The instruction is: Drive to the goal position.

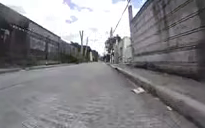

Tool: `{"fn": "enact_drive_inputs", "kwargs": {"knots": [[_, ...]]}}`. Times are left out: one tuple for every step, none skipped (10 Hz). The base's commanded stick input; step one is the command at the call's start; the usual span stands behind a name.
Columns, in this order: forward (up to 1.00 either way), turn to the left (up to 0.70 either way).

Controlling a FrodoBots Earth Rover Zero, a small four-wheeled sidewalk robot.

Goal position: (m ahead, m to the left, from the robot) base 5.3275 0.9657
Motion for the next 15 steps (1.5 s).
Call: {"fn": "enact_drive_inputs", "kwargs": {"knots": [[1.0,-0.35],[1.0,-0.28],[1.0,-0.05],[1.0,0.0],[1.0,0.0],[1.0,0.0],[1.0,0.0],[1.0,0.0],[1.0,0.0],[1.0,0.0],[1.0,0.0],[1.0,0.0],[1.0,0.0],[1.0,0.0],[1.0,0.0]]}}
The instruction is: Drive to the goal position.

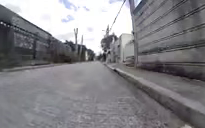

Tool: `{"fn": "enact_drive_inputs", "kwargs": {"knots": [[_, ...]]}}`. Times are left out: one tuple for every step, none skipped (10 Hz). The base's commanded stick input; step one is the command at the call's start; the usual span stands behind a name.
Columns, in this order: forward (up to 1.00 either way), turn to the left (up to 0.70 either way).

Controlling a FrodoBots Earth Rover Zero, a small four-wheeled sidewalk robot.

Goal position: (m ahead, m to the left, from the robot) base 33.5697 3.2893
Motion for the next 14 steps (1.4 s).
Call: {"fn": "enact_drive_inputs", "kwargs": {"knots": [[1.0,0.0],[1.0,0.0],[1.0,0.0],[1.0,0.0],[1.0,0.0],[1.0,-0.02],[1.0,-0.04],[1.0,-0.02],[1.0,0.01],[1.0,0.1],[1.0,0.09],[1.0,0.0],[1.0,0.0],[1.0,0.0]]}}
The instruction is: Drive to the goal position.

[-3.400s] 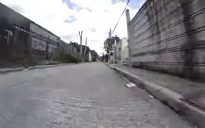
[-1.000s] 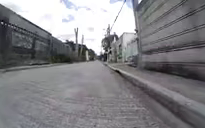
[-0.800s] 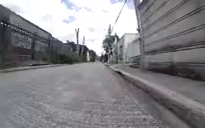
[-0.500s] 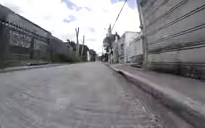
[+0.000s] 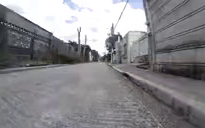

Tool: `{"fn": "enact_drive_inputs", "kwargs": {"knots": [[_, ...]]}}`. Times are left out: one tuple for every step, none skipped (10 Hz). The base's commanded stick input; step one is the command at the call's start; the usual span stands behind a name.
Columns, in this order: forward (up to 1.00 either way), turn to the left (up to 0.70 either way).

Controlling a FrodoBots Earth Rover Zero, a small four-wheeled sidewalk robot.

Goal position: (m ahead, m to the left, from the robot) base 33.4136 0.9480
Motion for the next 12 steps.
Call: {"fn": "enact_drive_inputs", "kwargs": {"knots": [[1.0,-0.1],[1.0,-0.32],[1.0,-0.38],[1.0,-0.39],[1.0,-0.04],[1.0,0.0],[1.0,0.0],[1.0,0.0],[1.0,0.0],[1.0,0.0],[1.0,0.0],[1.0,0.0]]}}
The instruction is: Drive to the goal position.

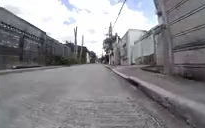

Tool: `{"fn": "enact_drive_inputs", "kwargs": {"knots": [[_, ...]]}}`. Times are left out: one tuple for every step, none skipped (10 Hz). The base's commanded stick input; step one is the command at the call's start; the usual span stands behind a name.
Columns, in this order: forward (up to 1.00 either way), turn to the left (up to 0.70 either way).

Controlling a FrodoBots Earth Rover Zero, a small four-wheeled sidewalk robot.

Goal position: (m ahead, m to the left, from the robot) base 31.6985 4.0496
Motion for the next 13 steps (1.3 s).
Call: {"fn": "enact_drive_inputs", "kwargs": {"knots": [[1.0,0.0],[1.0,0.0],[1.0,0.0],[1.0,0.0],[1.0,0.0],[1.0,0.0],[1.0,0.0],[1.0,0.0],[1.0,0.0],[1.0,0.0],[1.0,0.0],[1.0,0.0],[1.0,0.0]]}}
